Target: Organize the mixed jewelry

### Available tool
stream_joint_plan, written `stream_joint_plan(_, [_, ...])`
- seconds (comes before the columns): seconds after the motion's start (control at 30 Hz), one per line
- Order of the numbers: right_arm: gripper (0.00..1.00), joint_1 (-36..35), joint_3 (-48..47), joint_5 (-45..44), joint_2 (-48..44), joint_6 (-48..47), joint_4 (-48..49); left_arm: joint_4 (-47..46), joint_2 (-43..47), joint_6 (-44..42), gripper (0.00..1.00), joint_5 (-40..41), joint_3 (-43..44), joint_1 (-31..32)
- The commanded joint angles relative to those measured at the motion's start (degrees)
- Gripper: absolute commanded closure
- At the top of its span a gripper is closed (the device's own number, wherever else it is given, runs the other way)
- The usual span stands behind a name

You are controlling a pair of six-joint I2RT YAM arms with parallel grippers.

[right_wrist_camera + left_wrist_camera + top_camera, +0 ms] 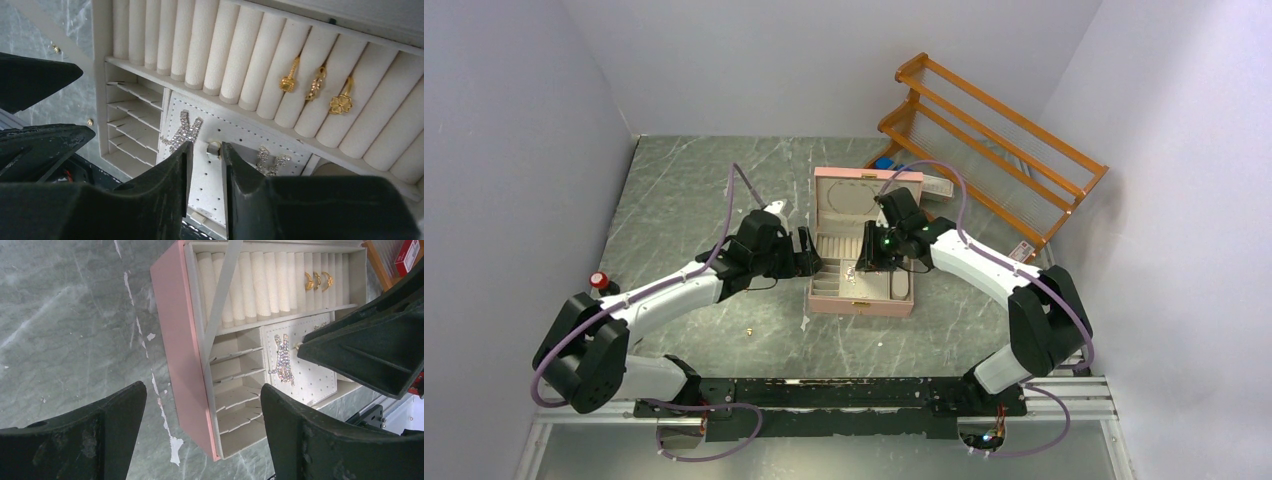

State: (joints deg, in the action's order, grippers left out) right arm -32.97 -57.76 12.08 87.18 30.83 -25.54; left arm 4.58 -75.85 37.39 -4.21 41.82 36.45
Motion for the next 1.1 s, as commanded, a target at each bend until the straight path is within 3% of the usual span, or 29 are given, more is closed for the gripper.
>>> stream_joint_plan(0.0, [0.65,-0.6,-0.7,-1.8,0.6,-0.3,-0.8,0.0,2.2,0.4,0.11,1.0,-0.3,-0.3])
stream_joint_plan(0.27, [0.60,-0.6,-1.8,-4.0,-3.4,0.4,-1.7,5.4,4.3,2.4,0.05,4.1,0.7,-0.5])
stream_joint_plan(0.57, [0.60,-0.6,3.0,-5.1,-14.6,2.0,5.6,24.8,9.5,11.5,0.03,22.3,0.6,-1.7])
stream_joint_plan(0.8, [0.60,-0.6,5.7,-2.3,-16.8,3.0,8.1,33.2,16.7,20.1,0.15,27.0,-5.7,-1.9])
stream_joint_plan(0.97, [0.61,-0.6,6.0,-0.8,-16.8,3.0,9.0,32.1,16.2,20.0,0.43,28.8,-6.7,-2.5])
stream_joint_plan(1.07, [0.62,-0.6,6.3,-1.3,-17.5,2.6,9.1,33.3,12.5,19.0,0.47,28.9,-5.4,-2.9])
